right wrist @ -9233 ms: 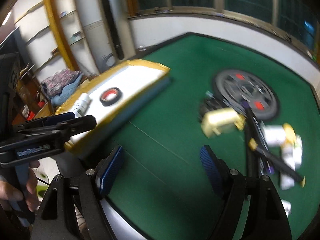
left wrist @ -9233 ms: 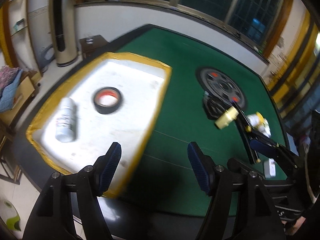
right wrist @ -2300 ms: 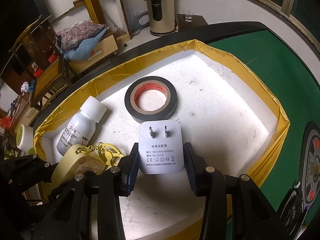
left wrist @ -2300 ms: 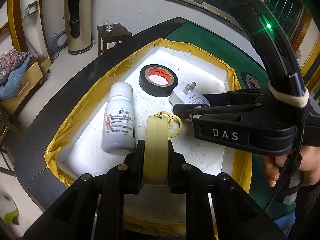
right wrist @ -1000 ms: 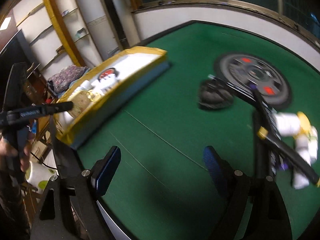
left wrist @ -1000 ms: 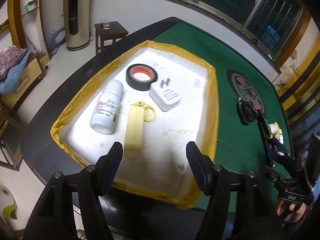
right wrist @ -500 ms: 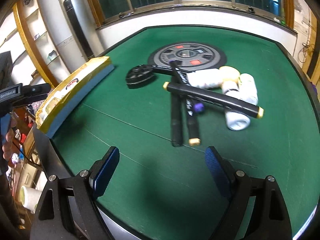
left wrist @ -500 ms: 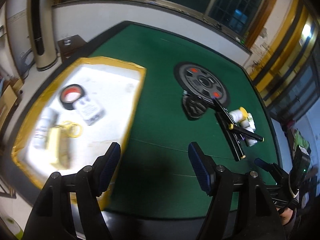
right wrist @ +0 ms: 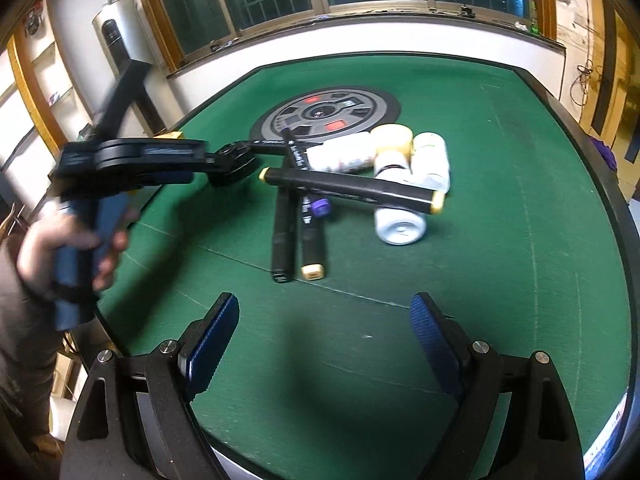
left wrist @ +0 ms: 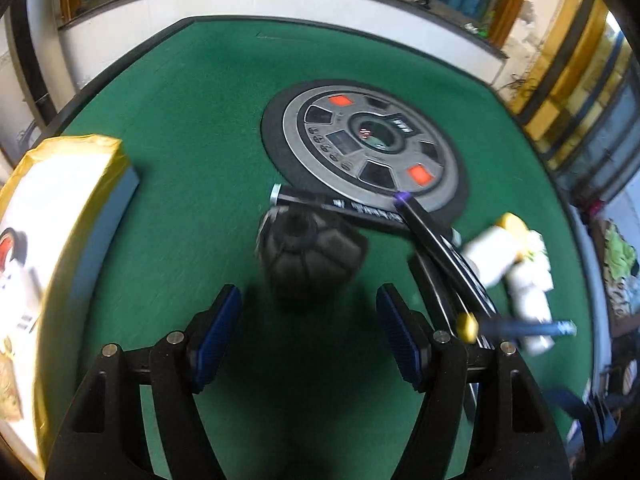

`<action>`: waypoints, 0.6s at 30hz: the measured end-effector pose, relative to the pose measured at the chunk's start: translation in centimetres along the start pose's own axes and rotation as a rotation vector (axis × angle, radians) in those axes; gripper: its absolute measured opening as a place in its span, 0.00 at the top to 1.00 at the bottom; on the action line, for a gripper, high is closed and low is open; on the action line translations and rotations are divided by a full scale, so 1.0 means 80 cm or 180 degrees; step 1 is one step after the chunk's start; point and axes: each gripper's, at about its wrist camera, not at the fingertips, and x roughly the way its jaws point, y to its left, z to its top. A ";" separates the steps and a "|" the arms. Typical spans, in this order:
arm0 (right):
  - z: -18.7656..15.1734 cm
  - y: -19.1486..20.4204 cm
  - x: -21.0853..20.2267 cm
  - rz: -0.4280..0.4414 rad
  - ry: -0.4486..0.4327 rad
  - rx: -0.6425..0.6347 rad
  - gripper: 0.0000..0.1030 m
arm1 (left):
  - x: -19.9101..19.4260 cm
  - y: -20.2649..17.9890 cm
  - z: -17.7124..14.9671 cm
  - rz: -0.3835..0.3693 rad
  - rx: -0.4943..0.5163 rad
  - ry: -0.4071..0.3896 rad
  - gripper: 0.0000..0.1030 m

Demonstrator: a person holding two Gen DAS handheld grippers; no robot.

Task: Organize rigid objects
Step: 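Grasp the black round plastic part with left tool while right tool grasps a black marker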

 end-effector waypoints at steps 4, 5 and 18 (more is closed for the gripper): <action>0.001 -0.017 -0.004 -0.0030 -0.0011 0.0086 0.19 | 0.022 -0.013 0.010 0.0145 0.0044 -0.0035 0.32; 0.001 -0.021 -0.004 -0.0039 -0.0010 0.0113 0.19 | 0.024 -0.015 0.012 0.0179 0.0068 -0.0046 0.32; 0.011 -0.041 -0.001 -0.0082 -0.0029 0.0275 0.19 | 0.023 -0.014 0.004 0.0225 0.0311 -0.0189 0.36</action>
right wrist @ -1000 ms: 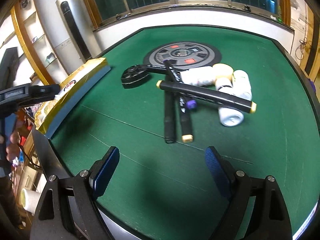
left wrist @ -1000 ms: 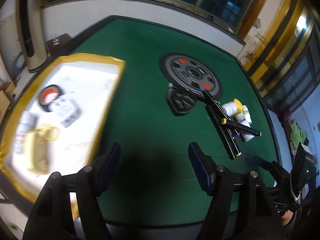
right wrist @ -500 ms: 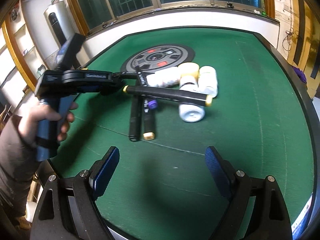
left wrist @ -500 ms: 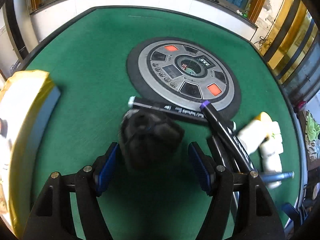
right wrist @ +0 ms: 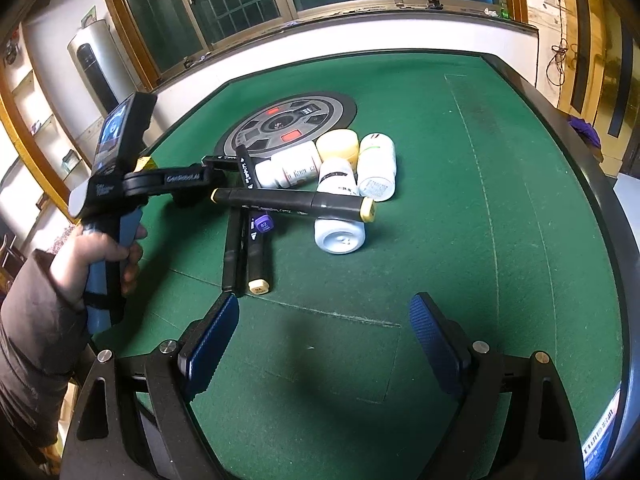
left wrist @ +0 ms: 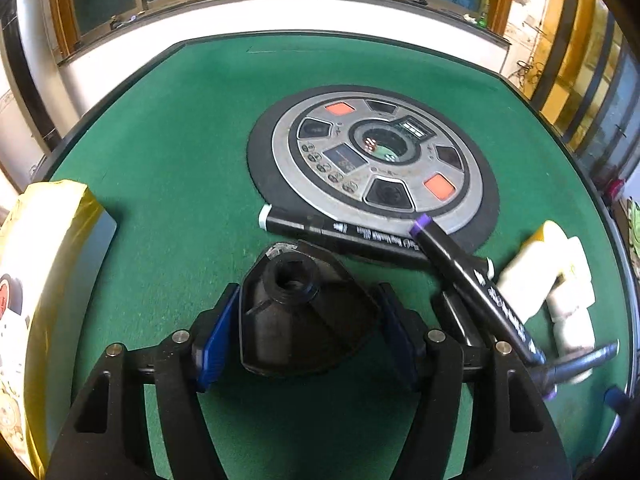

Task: Organize rigid objects
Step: 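Grasp the black round plastic part with left tool while right tool grasps a black marker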

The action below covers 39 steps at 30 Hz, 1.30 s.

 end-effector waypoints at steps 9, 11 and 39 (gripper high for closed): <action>0.003 0.025 0.014 0.0186 0.0062 -0.0126 0.19 | -0.047 0.020 -0.063 -0.0208 0.0159 0.0109 0.36; 0.003 0.035 0.017 0.0268 0.0095 -0.0182 0.19 | -0.058 0.026 -0.078 -0.0270 0.0147 0.0116 0.36; 0.056 0.114 0.114 0.0150 0.0415 -0.0631 0.82 | -0.082 0.052 -0.119 -0.0447 0.0053 0.0036 0.36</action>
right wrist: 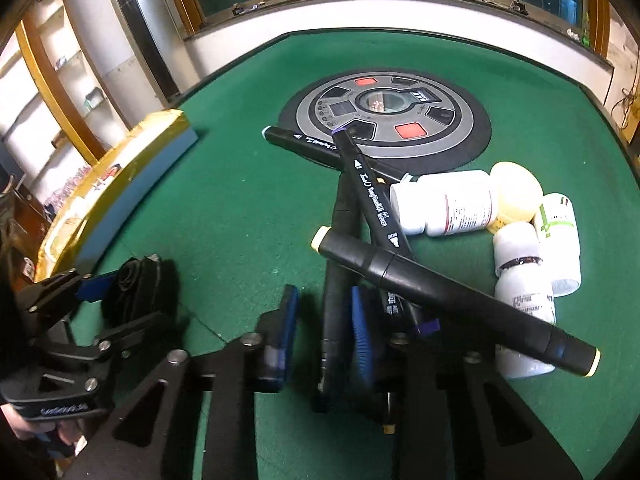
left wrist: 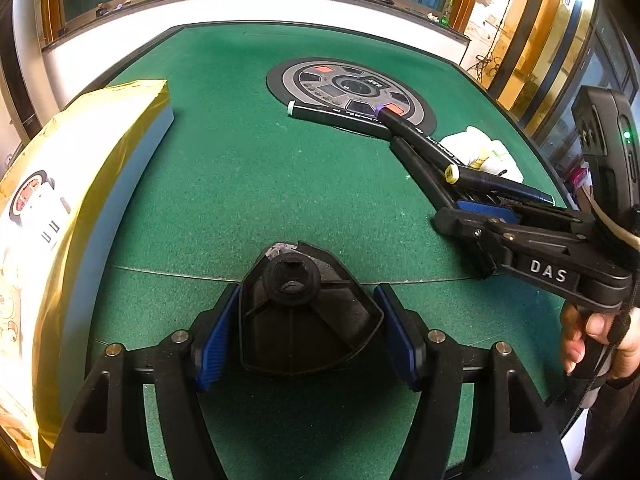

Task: Organize rigid objects
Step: 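Grasp the black round plastic part with left tool while right tool grasps a black marker, then lift and carry the black part and black marker over to the tray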

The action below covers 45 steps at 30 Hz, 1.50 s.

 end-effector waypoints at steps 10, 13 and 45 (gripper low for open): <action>-0.032 0.022 -0.021 0.0101 0.0254 -0.0155 0.86 | 0.002 -0.003 0.003 0.0068 -0.0006 0.0036 0.36; -0.038 0.022 -0.024 0.0141 0.0295 -0.0126 0.86 | 0.003 -0.004 0.002 0.0078 0.0005 0.0033 0.36; -0.016 0.044 -0.003 -0.0258 0.0163 -0.0366 0.87 | -0.002 0.003 0.004 -0.0007 -0.0096 0.0041 0.36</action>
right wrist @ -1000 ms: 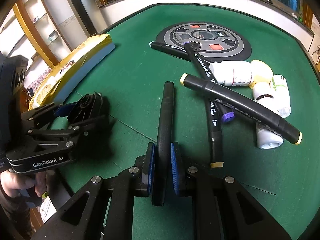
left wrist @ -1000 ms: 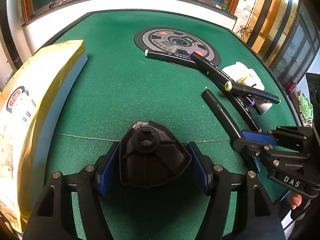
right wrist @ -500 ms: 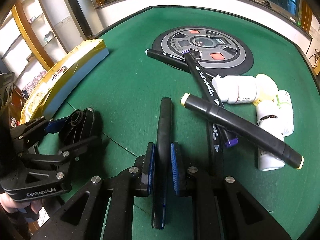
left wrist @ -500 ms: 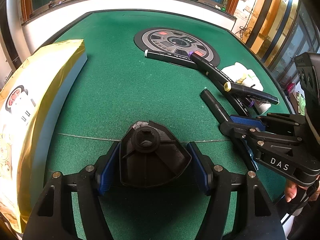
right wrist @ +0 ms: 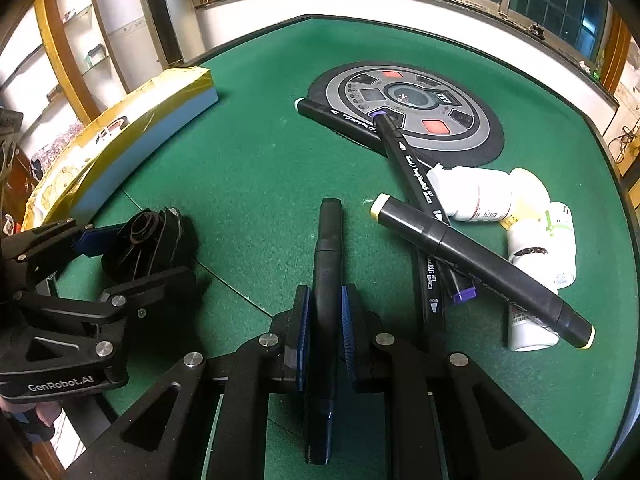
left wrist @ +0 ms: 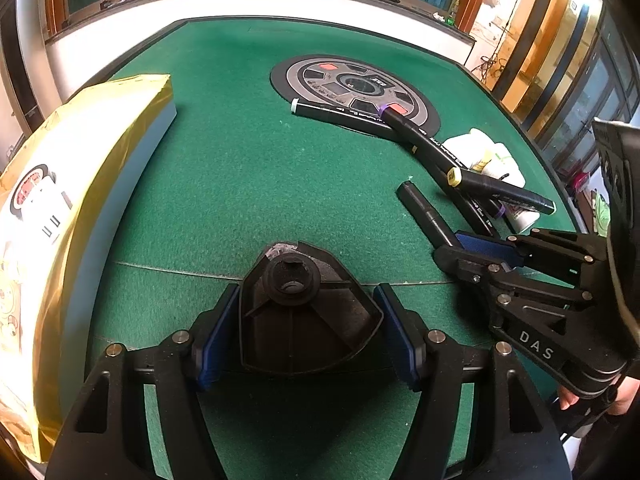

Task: Organize rigid objects
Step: 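Lift and carry the black part and black marker over to the tray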

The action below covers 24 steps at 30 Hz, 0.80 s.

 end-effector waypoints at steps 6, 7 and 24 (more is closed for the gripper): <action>0.003 0.005 -0.006 -0.0033 -0.0036 0.0010 0.87 | -0.010 0.006 -0.001 -0.0011 -0.0032 -0.0065 0.36; 0.004 0.006 -0.009 -0.0043 -0.0053 0.0005 0.87 | -0.013 0.007 0.000 -0.0018 -0.0042 -0.0089 0.36; 0.022 0.034 -0.030 0.0021 -0.0229 -0.0073 0.87 | -0.082 0.042 0.004 -0.0015 -0.0295 -0.0516 0.36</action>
